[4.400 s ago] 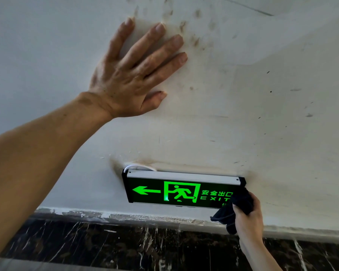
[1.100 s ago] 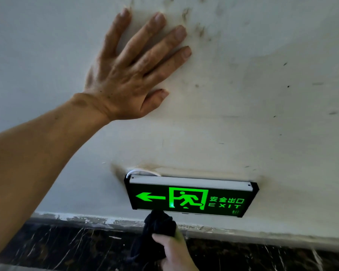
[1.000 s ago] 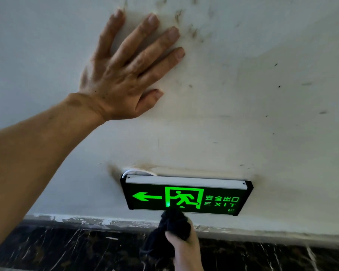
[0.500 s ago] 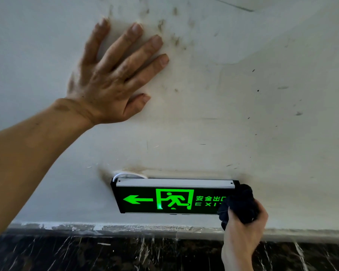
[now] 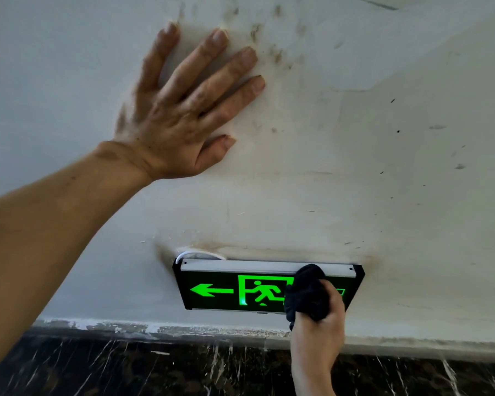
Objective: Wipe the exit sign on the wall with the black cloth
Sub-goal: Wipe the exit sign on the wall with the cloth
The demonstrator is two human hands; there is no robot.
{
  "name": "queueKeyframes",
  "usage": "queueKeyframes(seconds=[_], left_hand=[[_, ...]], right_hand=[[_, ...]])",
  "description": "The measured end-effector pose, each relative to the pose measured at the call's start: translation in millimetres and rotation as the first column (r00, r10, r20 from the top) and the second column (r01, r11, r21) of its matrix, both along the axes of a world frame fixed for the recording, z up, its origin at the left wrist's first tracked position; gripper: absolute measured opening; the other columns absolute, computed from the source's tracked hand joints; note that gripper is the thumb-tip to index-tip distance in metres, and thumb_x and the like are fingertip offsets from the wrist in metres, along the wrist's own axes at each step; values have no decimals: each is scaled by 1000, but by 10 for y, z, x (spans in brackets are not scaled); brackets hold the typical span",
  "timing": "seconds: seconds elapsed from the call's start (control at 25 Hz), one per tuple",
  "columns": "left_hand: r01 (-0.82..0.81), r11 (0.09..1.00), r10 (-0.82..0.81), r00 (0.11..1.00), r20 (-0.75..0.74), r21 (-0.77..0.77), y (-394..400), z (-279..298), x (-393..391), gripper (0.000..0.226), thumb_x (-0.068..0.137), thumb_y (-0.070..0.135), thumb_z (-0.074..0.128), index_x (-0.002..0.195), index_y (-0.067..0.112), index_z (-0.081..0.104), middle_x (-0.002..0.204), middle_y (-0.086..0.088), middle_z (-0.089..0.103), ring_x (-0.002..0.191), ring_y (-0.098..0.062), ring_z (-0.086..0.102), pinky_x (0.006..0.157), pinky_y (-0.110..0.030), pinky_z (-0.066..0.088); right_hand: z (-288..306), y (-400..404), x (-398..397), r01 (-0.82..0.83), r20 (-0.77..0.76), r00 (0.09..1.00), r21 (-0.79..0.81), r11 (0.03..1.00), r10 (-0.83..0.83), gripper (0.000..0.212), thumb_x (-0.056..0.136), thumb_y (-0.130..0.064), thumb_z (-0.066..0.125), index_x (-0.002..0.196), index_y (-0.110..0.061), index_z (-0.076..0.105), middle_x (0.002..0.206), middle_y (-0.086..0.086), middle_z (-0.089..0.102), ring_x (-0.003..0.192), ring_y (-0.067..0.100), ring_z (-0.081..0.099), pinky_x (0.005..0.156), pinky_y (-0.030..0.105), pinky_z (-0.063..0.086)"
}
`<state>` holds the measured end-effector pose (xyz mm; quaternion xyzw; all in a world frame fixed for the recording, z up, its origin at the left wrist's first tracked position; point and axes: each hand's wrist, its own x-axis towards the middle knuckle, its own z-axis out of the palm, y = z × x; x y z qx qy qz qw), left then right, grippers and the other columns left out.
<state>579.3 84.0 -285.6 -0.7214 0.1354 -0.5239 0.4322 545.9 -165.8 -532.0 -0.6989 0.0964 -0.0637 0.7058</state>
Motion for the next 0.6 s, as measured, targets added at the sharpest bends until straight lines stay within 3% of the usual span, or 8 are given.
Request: queueKeyframes(seconds=[0.08, 0.2, 0.44, 0.6], left_hand=[[-2, 1000, 2, 1000, -1, -1, 4, 4, 2, 71, 97, 50, 43, 159, 15, 31, 159, -9, 30, 143, -37, 33, 110, -64, 28], [2, 1000, -2, 1000, -6, -3, -10, -7, 6, 69, 98, 50, 39, 158, 16, 32, 158, -9, 30, 143, -37, 34, 110, -63, 27], [-1, 1000, 1, 1000, -20, -23, -8, 5, -19, 69, 99, 49, 39, 159, 16, 31, 159, -8, 29, 144, -36, 32, 113, -63, 23], [6, 1000, -7, 999, -34, -25, -34, -2, -24, 67, 99, 49, 38, 157, 16, 33, 157, -8, 31, 143, -35, 33, 113, -62, 23]], right_hand=[[-8, 108, -55, -42, 45, 998, -36, 998, 43, 54, 69, 6, 69, 95, -42, 65, 102, -7, 66, 93, 20, 65, 82, 45, 56], [38, 279, -141, -70, 80, 994, -59, 996, 75, 60, 67, 6, 73, 85, -50, 61, 99, -18, 63, 91, -2, 61, 68, 6, 46], [33, 627, -335, -195, 158, 961, -192, 962, 226, 66, 59, 5, 76, 91, -51, 61, 99, -19, 65, 94, -15, 55, 76, 5, 43], [18, 893, -452, -291, 186, 917, -294, 911, 353, 60, 56, 1, 77, 96, -44, 65, 94, -22, 63, 89, -3, 60, 72, 0, 40]])
